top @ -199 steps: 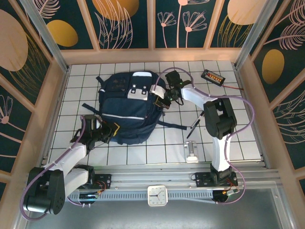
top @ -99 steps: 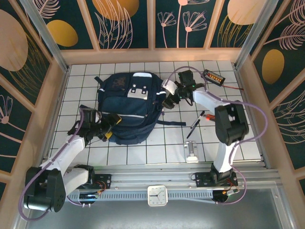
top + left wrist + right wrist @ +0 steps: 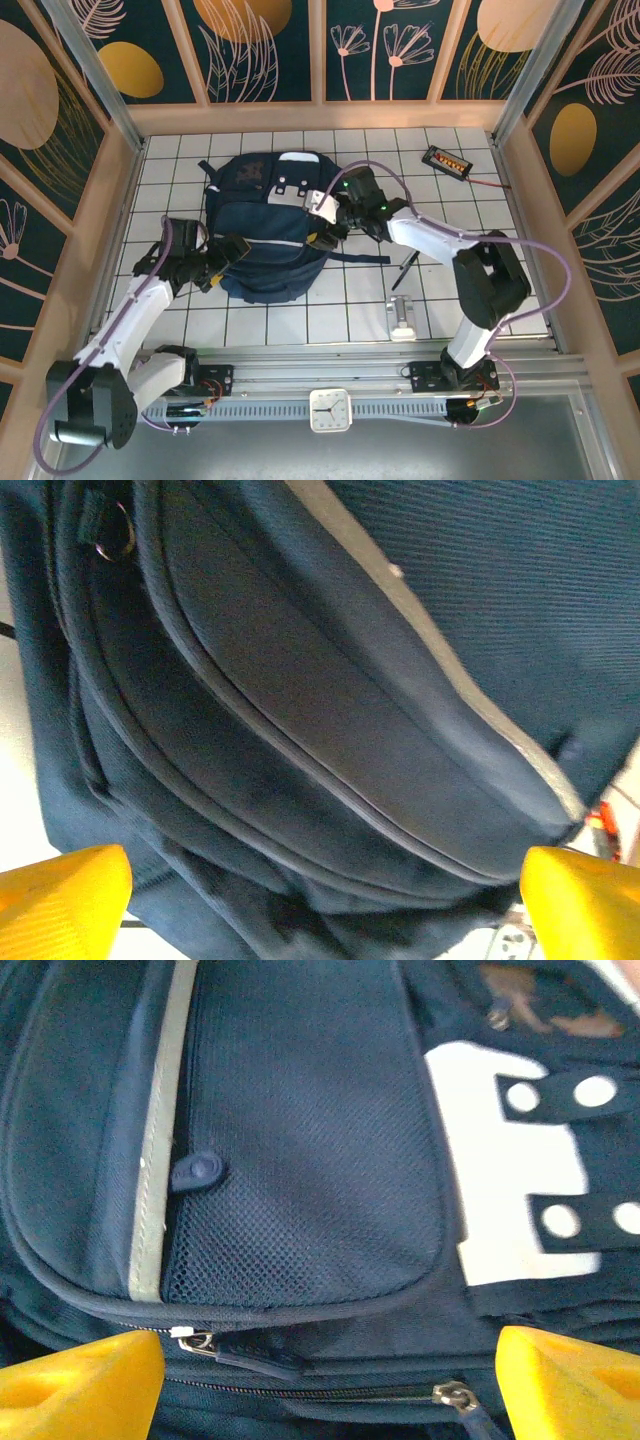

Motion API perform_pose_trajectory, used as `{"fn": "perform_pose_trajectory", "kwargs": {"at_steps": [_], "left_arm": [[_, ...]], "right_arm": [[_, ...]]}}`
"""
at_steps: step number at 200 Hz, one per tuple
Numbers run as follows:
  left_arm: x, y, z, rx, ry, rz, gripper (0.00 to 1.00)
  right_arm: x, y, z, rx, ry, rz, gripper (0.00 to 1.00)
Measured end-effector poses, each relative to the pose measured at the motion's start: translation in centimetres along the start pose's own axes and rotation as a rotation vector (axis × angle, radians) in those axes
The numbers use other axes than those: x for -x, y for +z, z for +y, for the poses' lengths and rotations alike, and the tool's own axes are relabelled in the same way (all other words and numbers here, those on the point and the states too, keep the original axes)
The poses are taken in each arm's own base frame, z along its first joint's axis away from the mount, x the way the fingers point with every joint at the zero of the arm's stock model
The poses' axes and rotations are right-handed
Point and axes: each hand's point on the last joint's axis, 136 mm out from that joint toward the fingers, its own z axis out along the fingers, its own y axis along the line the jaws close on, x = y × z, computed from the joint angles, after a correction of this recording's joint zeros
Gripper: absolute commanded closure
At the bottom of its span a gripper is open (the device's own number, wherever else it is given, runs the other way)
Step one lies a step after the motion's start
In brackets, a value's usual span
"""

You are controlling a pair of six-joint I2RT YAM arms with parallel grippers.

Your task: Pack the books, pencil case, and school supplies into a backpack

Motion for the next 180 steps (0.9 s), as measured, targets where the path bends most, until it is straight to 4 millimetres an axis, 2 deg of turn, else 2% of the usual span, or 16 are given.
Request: {"fn": "perform_pose_trajectory", "kwargs": {"at_steps": [27,70,88,126,153,180], "left_arm": [[0.0,1.3,1.3,0.06,0.027,0.024,0.01],[0.2,1.9,1.5,0.068,0.05,0.024,0.01],[0.2,2.4,1.8,0.073,0.048,0.029,0.01],[0.2,3.3,2.1,0.069,0.044,0.039,0.01],[0.2,3.7,2.1,0.064,0.043,0.046,0.01],[0.3,3.9,2.0,0.059,0.042,0.042,0.01]], "right_arm": [[-1.9,1.5,0.5,0.029,0.001,0.037,0.15],[-3.2,2.6,1.1,0.056,-0.027,0.065,0.19],[-3.4,2.9,1.4,0.062,-0.047,0.073,0.23],[-3.5,3.3,2.1,0.082,-0.072,0.088,0.49],[-3.6,3.4,2.6,0.092,-0.086,0.104,0.51],[-3.9,3.5,2.8,0.095,-0.092,0.119,0.82]]}}
